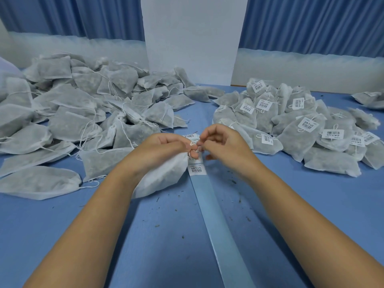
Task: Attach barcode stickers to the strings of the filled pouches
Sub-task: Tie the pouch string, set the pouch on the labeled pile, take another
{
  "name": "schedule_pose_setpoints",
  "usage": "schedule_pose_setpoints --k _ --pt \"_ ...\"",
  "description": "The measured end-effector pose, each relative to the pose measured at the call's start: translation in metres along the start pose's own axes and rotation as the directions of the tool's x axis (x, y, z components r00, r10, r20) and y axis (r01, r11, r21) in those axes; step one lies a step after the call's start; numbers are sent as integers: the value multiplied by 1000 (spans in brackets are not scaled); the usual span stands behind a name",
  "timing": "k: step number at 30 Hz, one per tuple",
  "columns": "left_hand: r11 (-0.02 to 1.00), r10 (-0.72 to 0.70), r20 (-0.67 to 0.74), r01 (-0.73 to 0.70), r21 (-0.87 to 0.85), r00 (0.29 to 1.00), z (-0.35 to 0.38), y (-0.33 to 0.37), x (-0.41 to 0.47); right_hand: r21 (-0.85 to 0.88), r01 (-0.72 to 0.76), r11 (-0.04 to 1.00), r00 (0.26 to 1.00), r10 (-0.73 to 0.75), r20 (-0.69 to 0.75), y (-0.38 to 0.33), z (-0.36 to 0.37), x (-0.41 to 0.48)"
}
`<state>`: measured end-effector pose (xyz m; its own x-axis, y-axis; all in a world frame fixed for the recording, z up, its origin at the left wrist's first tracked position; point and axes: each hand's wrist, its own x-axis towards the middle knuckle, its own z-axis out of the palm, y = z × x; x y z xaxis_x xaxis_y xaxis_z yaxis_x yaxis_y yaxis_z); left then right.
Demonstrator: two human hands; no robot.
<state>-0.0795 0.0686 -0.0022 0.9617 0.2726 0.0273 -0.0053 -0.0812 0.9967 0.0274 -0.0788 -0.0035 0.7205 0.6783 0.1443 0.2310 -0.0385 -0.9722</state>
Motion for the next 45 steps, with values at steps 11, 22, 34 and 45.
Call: schedule_pose_setpoints --k 11,22,34,45 --pt "998 -1 -99 8 68 995 -3 -1 3 -23 -75 997 977 78 197 2 -2 -3" --pt "970 30 -258 34 239 966 -1 -11 7 -236 251 939 968 -247 48 13 3 0" --pt "926 24 -242 69 370 970 -2 -14 9 -338 258 905 965 -259 44 17 4 1" --pt "916 94 -176 -15 400 980 -5 -14 8 -186 -69 980 987 94 129 7 2 0"
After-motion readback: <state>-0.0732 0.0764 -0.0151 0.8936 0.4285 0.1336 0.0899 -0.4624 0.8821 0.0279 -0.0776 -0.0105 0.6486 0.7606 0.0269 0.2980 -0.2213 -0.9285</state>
